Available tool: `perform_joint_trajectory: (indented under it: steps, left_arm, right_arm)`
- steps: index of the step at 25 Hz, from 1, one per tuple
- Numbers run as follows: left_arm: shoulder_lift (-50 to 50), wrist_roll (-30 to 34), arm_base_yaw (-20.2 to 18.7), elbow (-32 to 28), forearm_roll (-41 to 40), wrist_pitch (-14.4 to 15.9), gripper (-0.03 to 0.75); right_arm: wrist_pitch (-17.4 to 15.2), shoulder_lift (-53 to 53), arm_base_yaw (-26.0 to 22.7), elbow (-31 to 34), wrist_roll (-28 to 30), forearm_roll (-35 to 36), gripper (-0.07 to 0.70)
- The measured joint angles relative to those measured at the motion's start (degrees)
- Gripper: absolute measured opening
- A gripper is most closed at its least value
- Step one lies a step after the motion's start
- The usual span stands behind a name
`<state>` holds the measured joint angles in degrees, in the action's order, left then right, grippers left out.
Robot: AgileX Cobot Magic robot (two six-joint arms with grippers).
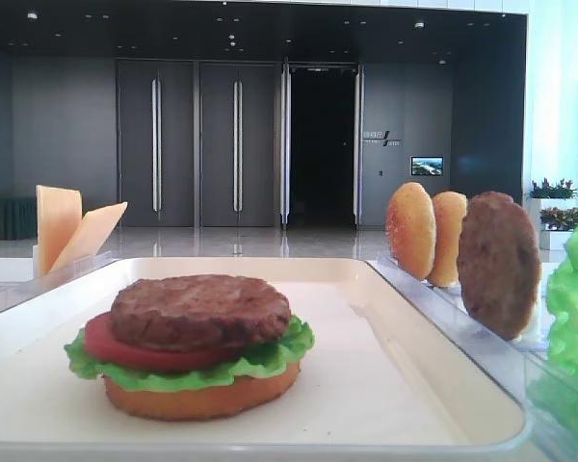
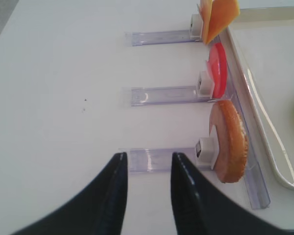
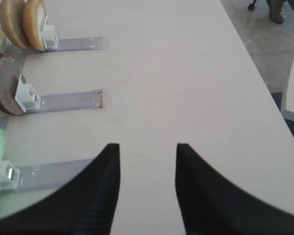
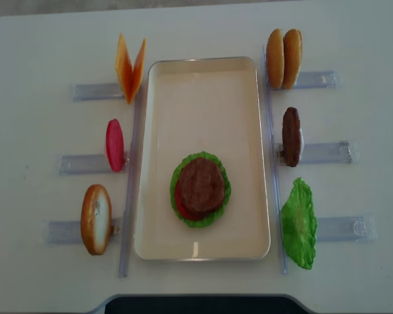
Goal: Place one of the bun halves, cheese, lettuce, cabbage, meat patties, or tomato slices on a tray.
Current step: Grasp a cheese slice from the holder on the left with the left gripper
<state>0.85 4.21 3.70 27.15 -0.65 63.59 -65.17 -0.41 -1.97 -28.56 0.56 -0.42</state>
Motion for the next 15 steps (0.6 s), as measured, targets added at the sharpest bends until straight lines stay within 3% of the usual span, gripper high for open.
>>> perform_joint_trajectory:
  steps: [8, 15]
  left_arm:
    - [-1.43, -2.21, 0.00, 2.44, -2.09, 0.70, 0.249]
    - [-14.94, -5.73, 0.00, 6.45, -1.04, 0.76, 0.275]
  right_arm:
    - [0.00, 0.00, 0.00, 0.00, 0.00, 0.00, 0.293]
    - [0.00, 0.00, 0.00, 0.00, 0.00, 0.00, 0.293]
